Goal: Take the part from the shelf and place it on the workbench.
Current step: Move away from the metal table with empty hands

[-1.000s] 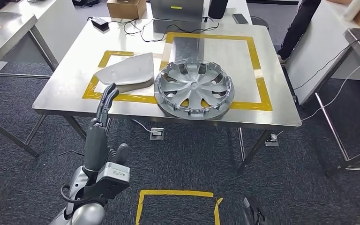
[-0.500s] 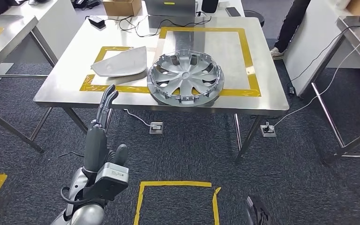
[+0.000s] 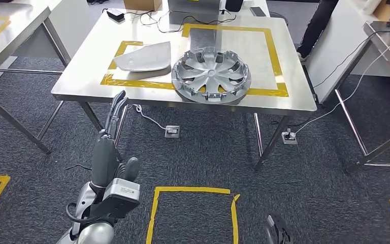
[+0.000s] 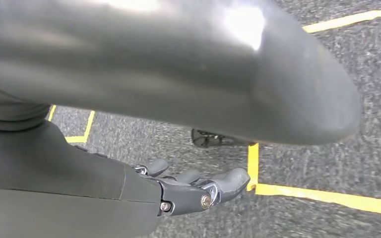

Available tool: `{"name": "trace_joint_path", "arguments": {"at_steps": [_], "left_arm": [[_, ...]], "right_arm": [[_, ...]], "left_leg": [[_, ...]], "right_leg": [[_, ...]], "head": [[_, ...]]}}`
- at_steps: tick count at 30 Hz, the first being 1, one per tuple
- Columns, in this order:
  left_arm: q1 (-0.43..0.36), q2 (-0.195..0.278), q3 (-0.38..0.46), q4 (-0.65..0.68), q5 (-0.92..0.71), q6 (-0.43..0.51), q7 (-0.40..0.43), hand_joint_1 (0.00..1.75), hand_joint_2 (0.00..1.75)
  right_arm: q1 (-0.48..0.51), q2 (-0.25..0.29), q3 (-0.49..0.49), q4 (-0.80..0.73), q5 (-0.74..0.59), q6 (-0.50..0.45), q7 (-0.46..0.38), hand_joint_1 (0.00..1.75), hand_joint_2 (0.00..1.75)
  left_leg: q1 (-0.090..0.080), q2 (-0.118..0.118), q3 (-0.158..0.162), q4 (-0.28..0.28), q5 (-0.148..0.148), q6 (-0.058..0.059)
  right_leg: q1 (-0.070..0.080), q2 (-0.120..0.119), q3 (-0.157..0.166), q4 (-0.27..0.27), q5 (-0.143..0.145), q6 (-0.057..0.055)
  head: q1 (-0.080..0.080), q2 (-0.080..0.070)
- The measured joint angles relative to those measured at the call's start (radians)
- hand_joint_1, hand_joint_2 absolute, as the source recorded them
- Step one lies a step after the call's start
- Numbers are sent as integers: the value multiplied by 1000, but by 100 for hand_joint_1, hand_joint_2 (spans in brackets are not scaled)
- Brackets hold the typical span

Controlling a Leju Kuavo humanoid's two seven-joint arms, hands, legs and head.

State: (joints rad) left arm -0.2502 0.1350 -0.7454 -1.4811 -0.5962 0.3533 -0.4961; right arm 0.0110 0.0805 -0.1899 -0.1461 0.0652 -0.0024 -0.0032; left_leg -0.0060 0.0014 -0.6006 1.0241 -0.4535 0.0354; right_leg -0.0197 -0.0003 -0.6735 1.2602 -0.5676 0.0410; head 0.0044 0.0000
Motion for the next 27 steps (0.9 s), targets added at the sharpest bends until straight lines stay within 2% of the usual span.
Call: {"name": "trace_joint_path", "arguments": {"at_steps": [1, 2, 3, 4, 6, 7, 8, 9, 11, 12, 13, 14, 15, 16, 17, 18, 19, 20, 22, 23, 24, 25, 27], "left_arm": [[0, 0, 0, -1, -1, 0, 0, 0, 0], [1, 0, 0, -2, -3, 1, 1, 0, 0], [2, 0, 0, -3, -4, 2, 1, 0, 0], [3, 0, 0, -4, -5, 4, 2, 0, 0], [5, 1, 0, -4, -6, 5, 3, 0, 0], [7, 3, 1, -4, -6, 6, 3, 0, 0], [9, 5, 3, -4, -6, 7, 3, 0, 0], [10, 8, 4, -4, -6, 8, 3, 0, 0], [12, 13, 7, -3, -6, 9, 3, 0, 0], [14, 16, 7, -2, -6, 10, 3, 0, 0], [16, 18, 8, -1, -6, 11, 3, 0, 0], [18, 20, 8, 0, -6, 11, 3, 0, 0], [19, 21, 8, 1, -6, 11, 3, 0, 0], [20, 22, 8, 1, -6, 12, 3, 0, 0], [19, 22, 9, 2, -6, 12, 3, 0, 0], [19, 23, 10, 1, -6, 14, 3, 0, 0], [20, 23, 11, 1, -6, 16, 3, 0, 0], [22, 23, 13, 0, -6, 18, 4, 0, 0], [24, 23, 17, -1, -6, 20, 4, 0, 0], [24, 23, 18, -2, -6, 20, 4, 0, 0], [24, 23, 19, -3, -6, 20, 4, 0, 0], [25, 23, 20, -3, -9, 20, 6, 0, 0], [30, 23, 22, -4, -16, 19, 10, 0, 0]], "right_arm": [[0, 0, 0, 0, 2, 0, 0, 0, 0], [-1, 0, 0, 0, 5, 1, 0, 0, 0], [-1, 0, 0, 0, 6, 1, 0, 0, 0], [-1, -1, -1, 0, 7, 1, 0, 0, 0], [-1, -1, -1, 0, 9, 1, 0, 0, 0], [-2, 0, -1, 0, 10, 1, 0, 0, 0], [-3, 1, -1, 0, 12, 1, 0, 0, 0], [-4, 2, -1, 0, 13, 2, 1, 0, 0], [-5, 3, -2, -1, 16, 3, 1, 0, 0], [-5, 3, -2, -1, 17, 3, 0, 0, 0], [-5, 3, -2, -1, 17, 3, 0, 0, 0], [-5, 3, -2, -1, 17, 3, 0, 0, 0], [-5, 3, -2, -1, 18, 3, 0, 0, 0], [-6, 3, -2, -1, 19, 4, 0, 0, 0], [-6, 3, -2, -1, 22, 5, 0, 0, 0], [-6, 3, -2, -1, 26, 7, -1, 0, 0], [-6, 3, -2, -1, 31, 9, -2, 0, 0], [-6, 3, -2, -1, 34, 11, -3, 0, 0], [-6, 2, -2, -1, 38, 13, -4, 0, 0], [-5, 2, -1, -1, 39, 14, -4, 0, 0], [-5, 2, -1, -1, 39, 15, -4, 0, 0], [-5, 2, -1, -1, 39, 16, -2, 0, 0], [-6, 1, -1, -2, 40, 17, 4, 0, 0]], "left_leg": [[0, 0, -10, 5, 5, -2], [-1, 0, -19, 9, 10, -6], [-1, 1, -23, 11, 15, -10], [0, 1, -26, 12, 20, -16], [1, 1, -27, 8, 33, -29], [1, 0, -31, 9, 36, -34], [1, -1, -37, 16, 26, -40], [1, -3, -49, 40, 0, -46], [5, -4, -86, 147, -88, -57], [8, -4, -104, 212, -126, -62], [11, -4, -111, 261, -145, -66], [13, -4, -104, 278, -143, -69], [16, -3, -76, 255, -123, -71], [18, -3, -29, 196, -97, -73], [19, -4, 25, 119, -84, -74], [18, -6, 69, 54, -76, -70], [16, -8, 96, 8, -77, -66], [13, -10, 103, -11, -83, -59], [11, -11, 90, -11, -72, -40], [12, -9, 84, -11, -65, -30], [12, -8, 77, -13, -56, -20], [13, -7, 68, -14, -46, -13], [10, -6, 44, -12, -27, -6]], "right_leg": [[2, 0, 51, -68, 22, -6], [6, 0, 102, -142, 33, -13], [11, 0, 138, -197, 41, -20], [15, 0, 157, -230, 40, -26], [20, 0, 154, -241, 50, -38], [18, -1, 150, -247, 57, -44], [14, -3, 144, -251, 67, -52], [10, -5, 136, -256, 78, -59], [7, -7, 114, -258, 98, -65], [6, -7, 101, -257, 107, -65], [6, -8, 89, -256, 116, -63], [5, -8, 77, -255, 124, -61], [4, -8, 66, -254, 132, -58], [2, -8, 57, -252, 140, -54], [1, -8, 48, -250, 147, -48], [1, -8, 42, -248, 153, -42], [1, -7, 38, -246, 160, -35], [1, -6, 35, -246, 168, -28], [0, -4, 32, -248, 179, -14], [-2, -4, 27, -242, 170, -8], [-3, -3, 16, -219, 145, -2], [-4, -2, -2, -175, 104, 1], [-3, -2, -46, -38, 11, 6]], "head": [[0, 0], [0, 0], [0, 0], [1, 0], [4, 0], [6, 0], [5, 0], [4, 0], [-1, 0], [-2, 0], [-2, 0], [-3, 0], [-3, 0], [-3, 0], [-3, 0], [-2, 0], [-2, 0], [-1, 0], [-1, 0], [0, 0], [1, 0], [2, 0], [4, 0]]}}
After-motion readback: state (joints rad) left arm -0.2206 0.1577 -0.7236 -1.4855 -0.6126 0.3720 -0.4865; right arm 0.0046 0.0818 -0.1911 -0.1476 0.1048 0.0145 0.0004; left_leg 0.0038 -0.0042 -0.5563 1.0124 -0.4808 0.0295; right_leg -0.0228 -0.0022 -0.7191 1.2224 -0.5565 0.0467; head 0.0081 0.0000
